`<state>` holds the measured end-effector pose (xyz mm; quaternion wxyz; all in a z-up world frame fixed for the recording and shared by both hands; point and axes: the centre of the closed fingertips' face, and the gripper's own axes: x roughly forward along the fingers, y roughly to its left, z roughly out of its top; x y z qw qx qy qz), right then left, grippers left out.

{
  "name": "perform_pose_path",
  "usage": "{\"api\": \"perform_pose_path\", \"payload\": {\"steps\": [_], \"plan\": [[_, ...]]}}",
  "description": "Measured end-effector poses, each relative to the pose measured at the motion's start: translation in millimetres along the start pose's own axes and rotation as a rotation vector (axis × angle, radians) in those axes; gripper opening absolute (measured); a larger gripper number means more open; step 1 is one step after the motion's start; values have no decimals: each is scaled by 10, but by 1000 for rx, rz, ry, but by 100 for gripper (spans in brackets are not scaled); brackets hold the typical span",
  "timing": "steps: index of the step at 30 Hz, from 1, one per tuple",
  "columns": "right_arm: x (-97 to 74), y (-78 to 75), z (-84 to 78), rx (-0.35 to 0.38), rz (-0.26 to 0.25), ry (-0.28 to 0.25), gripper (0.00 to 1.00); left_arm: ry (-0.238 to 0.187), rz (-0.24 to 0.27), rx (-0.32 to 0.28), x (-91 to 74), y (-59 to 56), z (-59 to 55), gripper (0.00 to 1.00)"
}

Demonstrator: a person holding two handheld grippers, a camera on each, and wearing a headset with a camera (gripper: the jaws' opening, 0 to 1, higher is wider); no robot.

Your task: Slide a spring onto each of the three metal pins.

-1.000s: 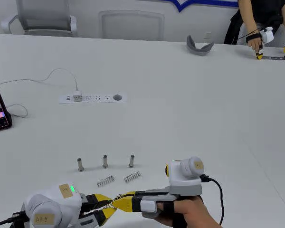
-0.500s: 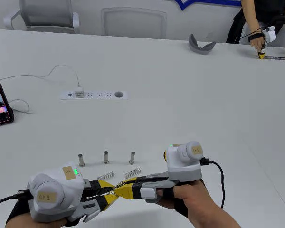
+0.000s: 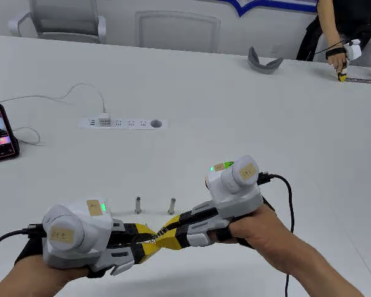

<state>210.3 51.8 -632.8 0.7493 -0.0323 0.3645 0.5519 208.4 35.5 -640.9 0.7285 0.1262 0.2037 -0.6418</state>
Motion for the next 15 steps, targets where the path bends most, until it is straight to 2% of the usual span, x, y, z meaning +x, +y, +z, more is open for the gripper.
{"api": "perform_pose_path", "payload": {"steps": [8,15], "plan": [[-17,80,-11,-126,45,89,12,-3,-41,8,18,-81,25,10],[40,136,-44,-203,73,153,12,18,-69,20,14,-127,-23,10]]}}
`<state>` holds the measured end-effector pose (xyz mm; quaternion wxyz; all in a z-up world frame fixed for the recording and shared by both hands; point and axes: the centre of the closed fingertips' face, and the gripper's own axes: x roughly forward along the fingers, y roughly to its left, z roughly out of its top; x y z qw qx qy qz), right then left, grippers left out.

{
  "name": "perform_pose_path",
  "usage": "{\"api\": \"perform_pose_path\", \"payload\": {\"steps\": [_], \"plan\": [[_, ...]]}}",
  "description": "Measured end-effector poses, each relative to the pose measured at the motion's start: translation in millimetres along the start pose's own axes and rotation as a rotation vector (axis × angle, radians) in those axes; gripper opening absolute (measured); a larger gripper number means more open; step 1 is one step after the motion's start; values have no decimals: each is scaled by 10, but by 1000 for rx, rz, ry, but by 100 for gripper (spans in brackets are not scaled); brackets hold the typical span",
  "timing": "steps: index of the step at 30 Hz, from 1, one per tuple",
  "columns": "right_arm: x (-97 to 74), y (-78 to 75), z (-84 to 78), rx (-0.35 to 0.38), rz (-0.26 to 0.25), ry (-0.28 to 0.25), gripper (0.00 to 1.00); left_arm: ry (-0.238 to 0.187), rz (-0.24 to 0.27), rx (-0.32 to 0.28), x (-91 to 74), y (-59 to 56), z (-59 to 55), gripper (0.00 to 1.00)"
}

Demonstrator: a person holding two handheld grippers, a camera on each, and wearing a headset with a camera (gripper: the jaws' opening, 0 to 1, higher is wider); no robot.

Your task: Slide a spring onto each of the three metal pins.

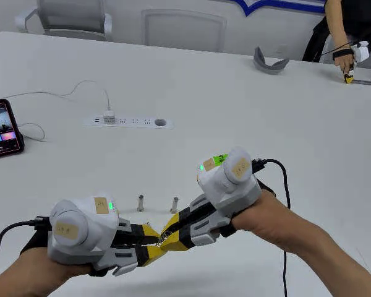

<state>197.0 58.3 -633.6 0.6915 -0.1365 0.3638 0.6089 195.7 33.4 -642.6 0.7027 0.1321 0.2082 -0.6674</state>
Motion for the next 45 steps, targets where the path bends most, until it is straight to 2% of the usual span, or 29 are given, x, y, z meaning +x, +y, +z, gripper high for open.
{"api": "perform_pose_path", "payload": {"steps": [3,6,11,18,24,28,31,35,37,45], "plan": [[30,36,-15,-31,21,30,12,14,-15,21,-10,-38,-33,10],[56,8,7,-44,22,36,12,0,4,4,-41,0,-57,10],[88,-23,52,-39,22,23,12,-14,43,-20,-96,54,-72,12],[83,-60,102,-17,19,-4,12,-16,99,-60,-203,135,-163,18],[52,-127,105,6,5,-12,12,-44,177,-132,-355,252,-254,23],[51,-178,93,15,-4,-11,12,-47,223,-161,-449,316,-318,24],[66,-228,74,19,-16,0,12,-71,277,-209,-556,423,-360,24],[86,-270,77,28,-19,-2,12,-71,320,-227,-656,500,-409,26],[106,-323,74,28,-39,-1,12,-67,359,-237,-716,569,-451,28],[224,-473,70,36,-50,17,12,-66,443,-281,-902,739,-582,33]]}}
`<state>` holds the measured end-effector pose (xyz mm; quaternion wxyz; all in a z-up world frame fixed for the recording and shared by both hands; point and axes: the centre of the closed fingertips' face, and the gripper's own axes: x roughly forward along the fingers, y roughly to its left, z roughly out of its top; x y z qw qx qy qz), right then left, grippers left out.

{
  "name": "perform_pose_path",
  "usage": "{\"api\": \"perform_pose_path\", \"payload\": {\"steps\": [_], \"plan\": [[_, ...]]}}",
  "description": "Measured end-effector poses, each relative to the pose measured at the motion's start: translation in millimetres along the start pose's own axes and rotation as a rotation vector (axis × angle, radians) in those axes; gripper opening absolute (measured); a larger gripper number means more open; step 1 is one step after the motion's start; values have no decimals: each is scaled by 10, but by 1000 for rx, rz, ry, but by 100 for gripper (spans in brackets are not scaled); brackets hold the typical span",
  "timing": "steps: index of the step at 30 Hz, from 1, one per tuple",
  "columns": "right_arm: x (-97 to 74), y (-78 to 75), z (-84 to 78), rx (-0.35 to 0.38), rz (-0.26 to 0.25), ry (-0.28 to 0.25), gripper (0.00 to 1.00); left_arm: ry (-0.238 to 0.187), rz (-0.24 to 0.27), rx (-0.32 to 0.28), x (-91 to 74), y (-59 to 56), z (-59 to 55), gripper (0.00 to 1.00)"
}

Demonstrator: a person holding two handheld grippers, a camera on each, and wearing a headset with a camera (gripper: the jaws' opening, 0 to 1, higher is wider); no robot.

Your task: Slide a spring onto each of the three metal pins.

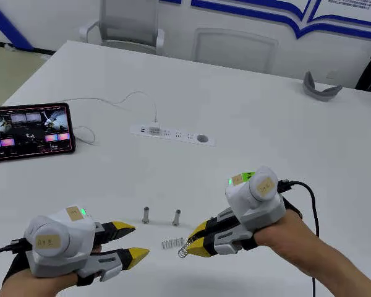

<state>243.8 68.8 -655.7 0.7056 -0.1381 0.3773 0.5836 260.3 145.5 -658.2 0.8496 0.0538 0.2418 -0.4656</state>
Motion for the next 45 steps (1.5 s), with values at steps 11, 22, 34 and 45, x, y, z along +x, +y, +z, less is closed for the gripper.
{"api": "perform_pose_path", "payload": {"steps": [11,22,34,45], "plan": [[170,-230,120,-38,-6,38,12,-5,99,-42,-195,267,-84,42],[314,-557,320,-41,-32,11,12,5,168,-109,-326,473,-225,53],[501,-815,374,-58,-29,36,12,49,213,-170,-339,599,-478,63],[674,-993,455,-105,-50,55,12,56,227,-191,-392,623,-532,64]]}}
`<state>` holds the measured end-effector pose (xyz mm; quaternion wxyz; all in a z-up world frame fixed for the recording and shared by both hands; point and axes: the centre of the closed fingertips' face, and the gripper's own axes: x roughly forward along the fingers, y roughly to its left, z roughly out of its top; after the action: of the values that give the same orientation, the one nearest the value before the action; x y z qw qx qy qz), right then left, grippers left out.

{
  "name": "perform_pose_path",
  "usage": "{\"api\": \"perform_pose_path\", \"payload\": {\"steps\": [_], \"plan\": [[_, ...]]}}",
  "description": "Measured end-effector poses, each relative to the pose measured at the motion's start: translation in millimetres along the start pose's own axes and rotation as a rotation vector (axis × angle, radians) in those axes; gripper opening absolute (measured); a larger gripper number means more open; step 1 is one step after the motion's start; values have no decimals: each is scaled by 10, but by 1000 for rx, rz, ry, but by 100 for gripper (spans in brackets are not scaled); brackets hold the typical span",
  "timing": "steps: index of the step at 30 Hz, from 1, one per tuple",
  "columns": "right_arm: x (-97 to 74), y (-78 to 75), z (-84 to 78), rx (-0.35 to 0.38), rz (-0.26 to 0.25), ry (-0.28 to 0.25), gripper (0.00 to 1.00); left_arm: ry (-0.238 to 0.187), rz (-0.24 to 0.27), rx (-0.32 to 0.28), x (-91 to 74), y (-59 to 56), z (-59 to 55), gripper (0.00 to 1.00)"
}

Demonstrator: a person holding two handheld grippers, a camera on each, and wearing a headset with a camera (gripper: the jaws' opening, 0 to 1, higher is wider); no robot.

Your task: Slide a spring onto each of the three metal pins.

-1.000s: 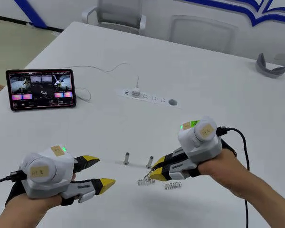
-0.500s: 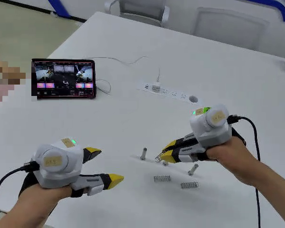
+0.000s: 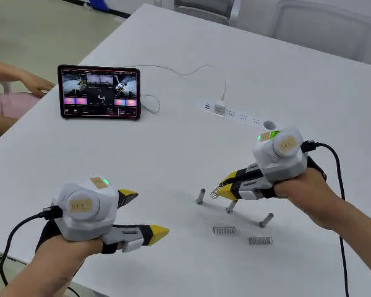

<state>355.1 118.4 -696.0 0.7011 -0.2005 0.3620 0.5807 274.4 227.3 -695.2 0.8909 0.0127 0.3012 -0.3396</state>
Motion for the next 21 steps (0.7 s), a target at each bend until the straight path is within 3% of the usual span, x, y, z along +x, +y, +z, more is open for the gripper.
{"api": "perform_pose_path", "payload": {"steps": [9,21], "plan": [[175,-79,33,-57,-8,28,12,-5,15,-23,-81,42,-19,63],[315,-140,21,-78,-8,47,12,0,30,-31,-187,87,-68,63]]}}
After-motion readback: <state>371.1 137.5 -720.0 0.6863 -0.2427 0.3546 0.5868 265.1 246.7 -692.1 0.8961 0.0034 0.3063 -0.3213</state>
